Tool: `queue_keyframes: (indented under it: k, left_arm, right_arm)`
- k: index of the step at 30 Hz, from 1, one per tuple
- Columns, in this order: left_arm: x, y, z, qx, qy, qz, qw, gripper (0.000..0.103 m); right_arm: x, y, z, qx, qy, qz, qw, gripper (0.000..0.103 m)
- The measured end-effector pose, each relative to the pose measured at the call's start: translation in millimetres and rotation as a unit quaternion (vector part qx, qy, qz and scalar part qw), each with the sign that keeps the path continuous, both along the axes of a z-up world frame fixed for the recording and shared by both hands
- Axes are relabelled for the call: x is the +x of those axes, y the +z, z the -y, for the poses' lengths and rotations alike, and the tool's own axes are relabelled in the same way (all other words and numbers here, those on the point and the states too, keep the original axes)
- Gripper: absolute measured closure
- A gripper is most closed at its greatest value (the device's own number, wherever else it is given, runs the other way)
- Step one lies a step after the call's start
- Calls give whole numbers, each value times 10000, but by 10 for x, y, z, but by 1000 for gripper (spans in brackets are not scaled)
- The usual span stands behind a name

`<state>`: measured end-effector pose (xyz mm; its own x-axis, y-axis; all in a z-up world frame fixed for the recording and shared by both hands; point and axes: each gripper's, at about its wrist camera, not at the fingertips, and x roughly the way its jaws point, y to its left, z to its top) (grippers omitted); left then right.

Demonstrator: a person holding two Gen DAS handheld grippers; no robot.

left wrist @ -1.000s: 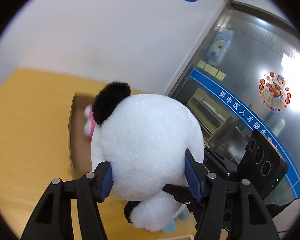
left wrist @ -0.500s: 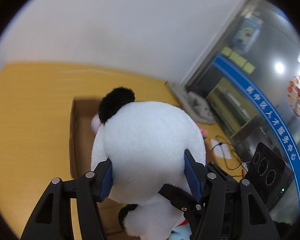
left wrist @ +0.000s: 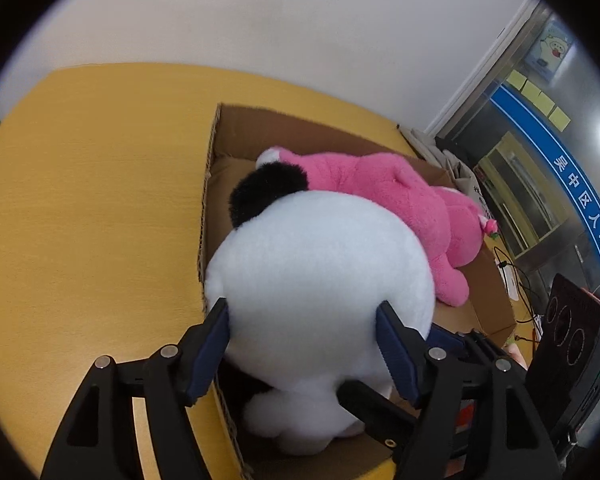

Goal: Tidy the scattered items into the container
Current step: 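Carry the panda into the box beside the pink bear and open both grippers, then move both open tools back over the light-blue bear plush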

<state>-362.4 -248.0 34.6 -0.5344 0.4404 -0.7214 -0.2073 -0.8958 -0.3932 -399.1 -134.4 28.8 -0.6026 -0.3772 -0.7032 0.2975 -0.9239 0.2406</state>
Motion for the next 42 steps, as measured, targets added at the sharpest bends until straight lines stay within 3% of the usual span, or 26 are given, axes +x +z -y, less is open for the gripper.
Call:
queue_keyframes:
  k: [5,6,7,11,15,19,24,42]
  left_arm:
    - [704,565,-15,-180,425,-993,9940,32]
    - [868,663,-63,-271,499,-1178,9914,29]
    - [1062,745,-130,-374,585,-1380,9880,18]
    - [1626,912,-457,-483,794,-1893,9775,17]
    - [1988,865,-778,-202,922,-1889,9774,17]
    - [2161,738,-1135,-486,849,-1782,9791,17]
    - [2328,693,-1381,-361,739,-1706,9819,17]
    - [2473,632,-1693,-577,745,-1542,9835,17]
  right_arm:
    - [523,524,-371,173,-43,-879,9960,0]
    - [615,608,-438,245,-120,-1067,9939,0]
    - [709,700,-532,358,-217,-1235,9915,0]
    - [1048,918,-909,828,-523,-1631,9817,0]
    - [1299,973,-1303,1149,-717,-1636,9772,0]
    - [1503,935,-1549,1238,-765,-1660,9753,0]
    - [1710,965,-1833,1103,-951,-1691,9748,0]
    - [1859,916,-1982,1097,-756,-1715,9761,0]
